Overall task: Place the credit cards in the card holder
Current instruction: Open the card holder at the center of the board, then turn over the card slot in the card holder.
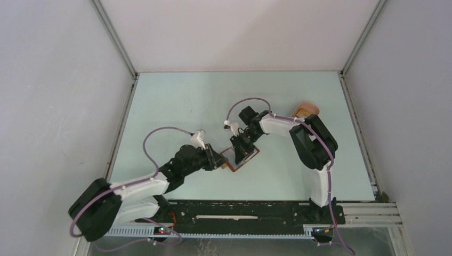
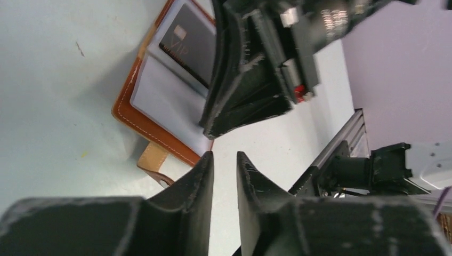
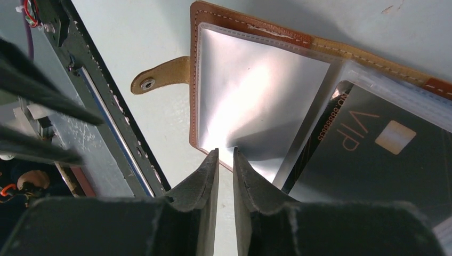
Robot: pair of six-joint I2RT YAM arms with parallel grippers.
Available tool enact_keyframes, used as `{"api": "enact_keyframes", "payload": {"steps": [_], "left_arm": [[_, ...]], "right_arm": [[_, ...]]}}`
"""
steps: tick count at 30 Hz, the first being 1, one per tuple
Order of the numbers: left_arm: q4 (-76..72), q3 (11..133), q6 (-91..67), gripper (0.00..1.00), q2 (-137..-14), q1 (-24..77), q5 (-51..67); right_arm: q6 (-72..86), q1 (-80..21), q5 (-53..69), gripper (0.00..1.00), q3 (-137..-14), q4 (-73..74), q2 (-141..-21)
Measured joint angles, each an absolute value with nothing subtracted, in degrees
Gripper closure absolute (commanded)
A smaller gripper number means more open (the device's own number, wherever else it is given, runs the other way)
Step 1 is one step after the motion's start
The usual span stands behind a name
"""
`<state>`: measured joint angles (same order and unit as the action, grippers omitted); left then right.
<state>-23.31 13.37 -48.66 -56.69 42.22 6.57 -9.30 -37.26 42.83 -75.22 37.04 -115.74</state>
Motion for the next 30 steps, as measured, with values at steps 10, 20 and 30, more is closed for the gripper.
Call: {"api": "enact_keyframes", "payload": {"steps": [10,20,30], "left_arm": [[-33.56,16.99,-49.23,0.81,-78.00,39.46,9.89],[-40.07,17.06,-50.13,0.83,-87.48,36.71,12.40],[-44.34,17.06,-50.59,0.83,-90.13,36.45,14.06]], "right_arm": [[-10.57,-35.83,44.16,0.76,-75.48,38.39,-115.74],[-13.91,-31.40,45.06,0.66,-75.88,41.12,-112.75],[-14.48,-23.73,42.83,0.54,-76.47,40.99,-109.58]]}}
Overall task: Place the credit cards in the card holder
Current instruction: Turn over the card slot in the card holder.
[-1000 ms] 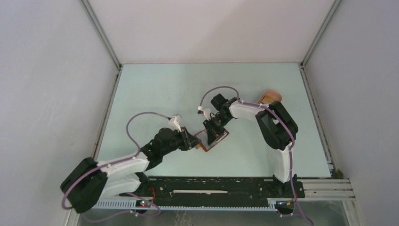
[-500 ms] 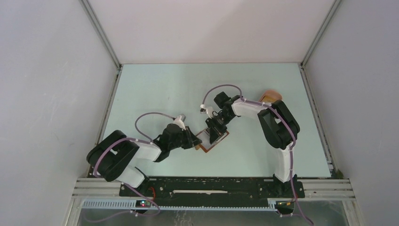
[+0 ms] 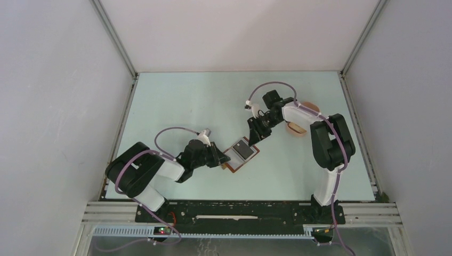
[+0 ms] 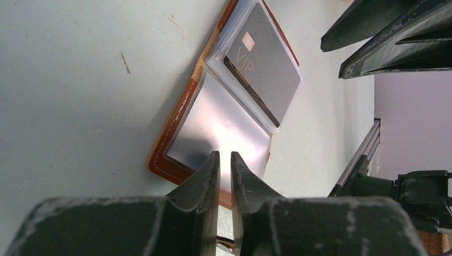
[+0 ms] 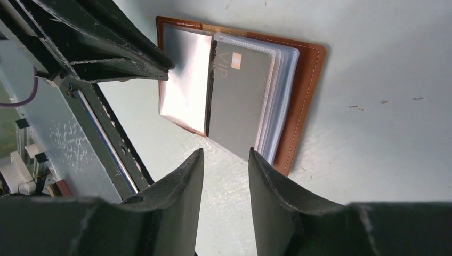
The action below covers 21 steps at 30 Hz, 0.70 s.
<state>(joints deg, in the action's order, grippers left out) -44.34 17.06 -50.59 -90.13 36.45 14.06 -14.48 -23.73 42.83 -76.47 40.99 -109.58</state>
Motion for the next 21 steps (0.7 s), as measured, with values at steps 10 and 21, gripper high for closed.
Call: {"api": "enact_keyframes", "payload": {"steps": [10,21], "left_arm": [[-45.12,17.06,-50.59,0.83,-90.83,36.45,14.24],[-45.28,17.06,-50.59,0.83,-90.89,36.45,14.24]], "right_arm": [[-14.22,-23.70,42.65,0.53,-76.47,40.97,-112.68],[-13.78,-23.77,43.59,0.52,-77.03,41.67,-116.05]]}}
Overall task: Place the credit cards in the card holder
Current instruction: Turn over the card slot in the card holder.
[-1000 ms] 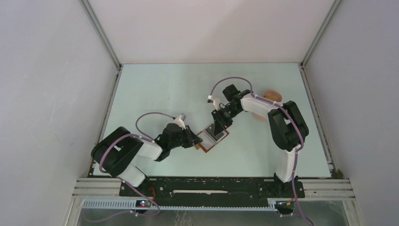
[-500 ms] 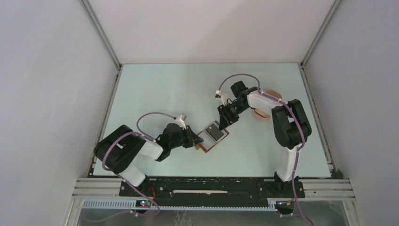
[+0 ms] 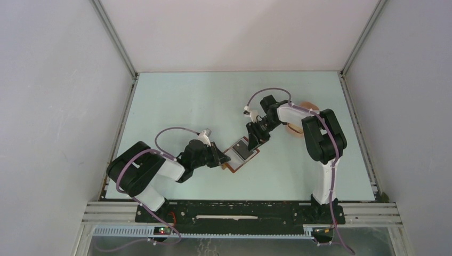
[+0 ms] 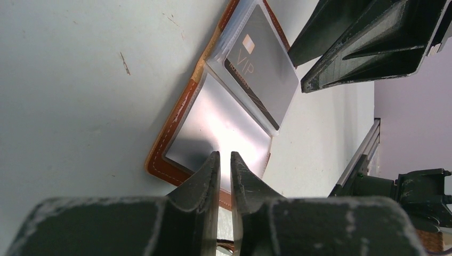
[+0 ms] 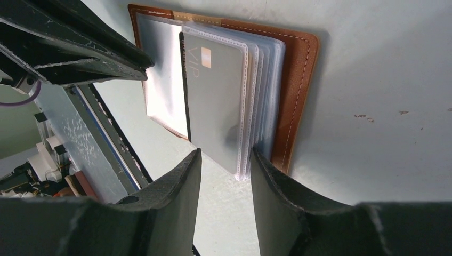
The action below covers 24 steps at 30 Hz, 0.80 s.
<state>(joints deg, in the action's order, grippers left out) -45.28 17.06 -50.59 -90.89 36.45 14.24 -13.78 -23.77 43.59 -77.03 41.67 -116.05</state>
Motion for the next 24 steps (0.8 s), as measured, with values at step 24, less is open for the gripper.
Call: {"api": "enact_keyframes", "payload": {"steps": [24], "left_arm": [[-47.59,14.66,-52.16,0.46,-86.78,36.18,15.22]], "right_arm": [[-13.45,-28.82,62.35,0.54,-77.43,43.90,-116.36]]}}
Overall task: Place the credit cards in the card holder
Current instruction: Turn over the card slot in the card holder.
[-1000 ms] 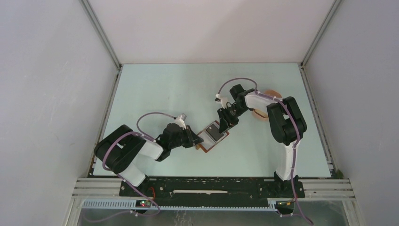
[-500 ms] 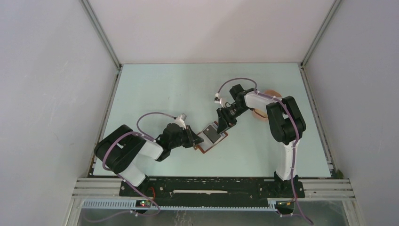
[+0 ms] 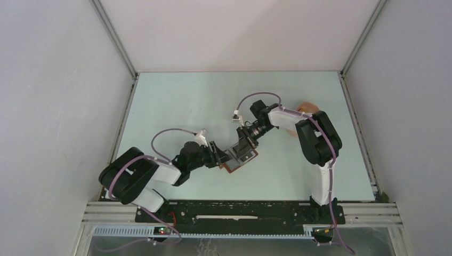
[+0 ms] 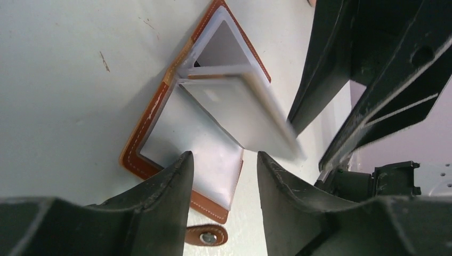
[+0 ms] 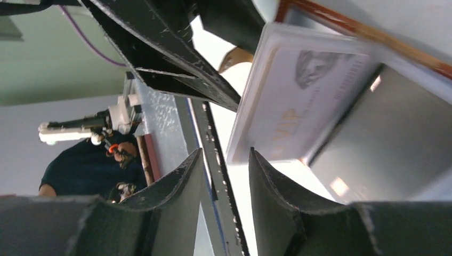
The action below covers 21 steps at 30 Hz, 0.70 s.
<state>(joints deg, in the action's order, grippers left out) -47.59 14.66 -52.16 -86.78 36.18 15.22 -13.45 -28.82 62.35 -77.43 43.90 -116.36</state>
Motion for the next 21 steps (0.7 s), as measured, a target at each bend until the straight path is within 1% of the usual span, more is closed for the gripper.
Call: {"api": "enact_keyframes", "payload": {"steps": [7,10,17,21], "left_arm": [[-48.16,10.37,-53.21,0.46,-80.79,35.46,12.56],[-45.47,9.06,-53.49,0.46,-76.27,35.33,10.39],[-35.68,8.36,-52.01,0.50,-61.84,35.22,6.13],[-32.16,8.47,-50.76,0.54,-58.17,35.22,6.24]], "right_arm": [[-12.75,-34.26,65.21,0.54,-77.43,43.66,-116.42],[-12.38,-35.55,64.66,0.54,-77.43,43.35,-116.79],[-13.19,-34.33,61.39,0.55,-77.84,44.05,-116.99],[-14.35,-33.39,57.28,0.55,-78.13,44.53,-114.30]]}}
